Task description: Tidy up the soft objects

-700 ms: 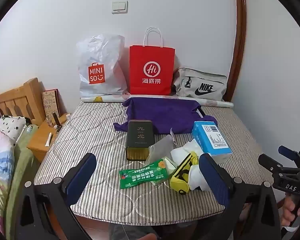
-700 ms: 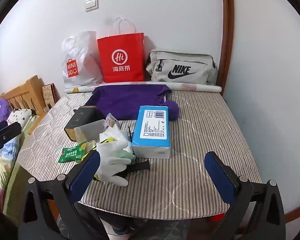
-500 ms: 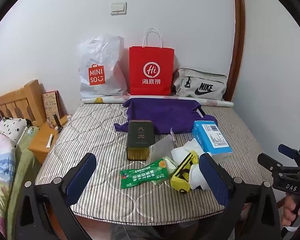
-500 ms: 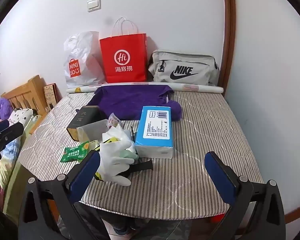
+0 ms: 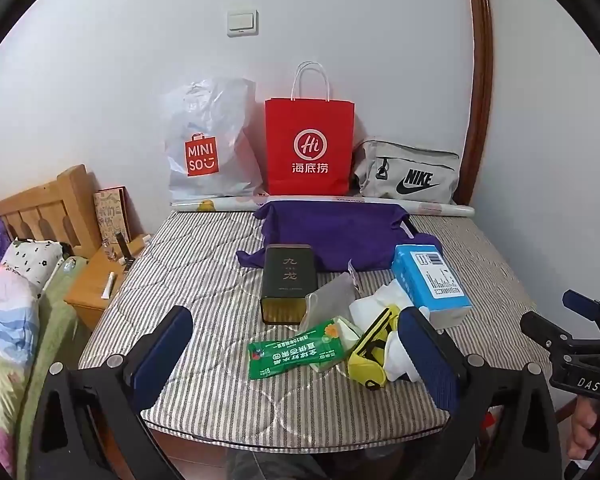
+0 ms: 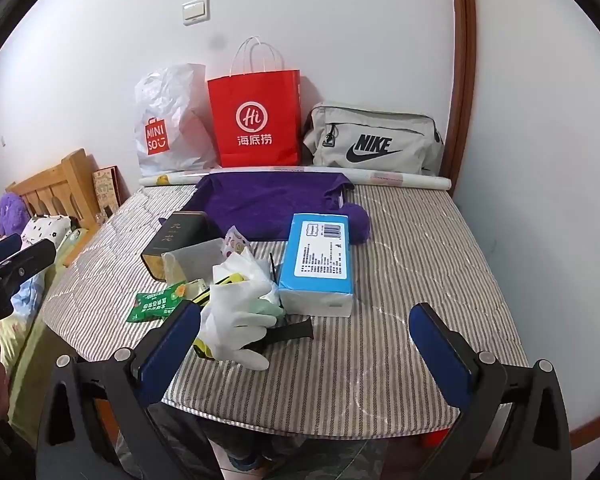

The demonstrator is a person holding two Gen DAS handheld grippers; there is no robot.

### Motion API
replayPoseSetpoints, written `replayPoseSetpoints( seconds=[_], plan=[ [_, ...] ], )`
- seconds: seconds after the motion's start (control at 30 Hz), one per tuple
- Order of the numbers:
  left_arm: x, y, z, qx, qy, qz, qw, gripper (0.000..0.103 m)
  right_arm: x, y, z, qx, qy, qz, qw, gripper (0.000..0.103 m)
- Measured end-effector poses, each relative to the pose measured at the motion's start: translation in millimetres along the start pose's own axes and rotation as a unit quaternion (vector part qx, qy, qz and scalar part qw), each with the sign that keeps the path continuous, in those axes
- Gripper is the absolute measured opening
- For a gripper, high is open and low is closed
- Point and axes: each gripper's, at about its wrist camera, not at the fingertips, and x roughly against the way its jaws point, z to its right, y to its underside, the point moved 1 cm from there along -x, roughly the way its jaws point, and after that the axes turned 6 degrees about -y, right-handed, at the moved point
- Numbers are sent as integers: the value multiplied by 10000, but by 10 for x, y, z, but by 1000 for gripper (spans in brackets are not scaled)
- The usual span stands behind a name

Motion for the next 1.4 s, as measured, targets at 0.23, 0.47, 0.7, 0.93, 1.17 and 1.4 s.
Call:
replayPoseSetpoints(
  seconds=[0.23, 0.47, 0.7, 0.93, 1.17, 1.4],
  plan=[
    [9, -12, -2, -7, -73, -7, 10000, 103, 16, 8, -43, 59, -29, 23, 10000, 103],
    [1, 2, 4, -23, -92, -5, 10000, 103, 25, 22, -79, 94, -50, 48, 9999, 103],
    [4, 13, 9, -34, -80, 10, 10000, 103, 27, 21, -99, 133, -104, 44, 9998, 103],
    [2, 19, 15, -44, -91, 16, 9999, 103, 42, 33, -131, 164, -98, 63, 9998, 103],
    [12, 33, 7, -48, -103, 19, 9999, 103, 57, 32, -113, 133, -107, 81, 9998, 103],
    [42, 32, -12, -60, -130, 40, 9999, 103, 90, 12, -102, 109, -112, 125, 9998, 103]
  ],
)
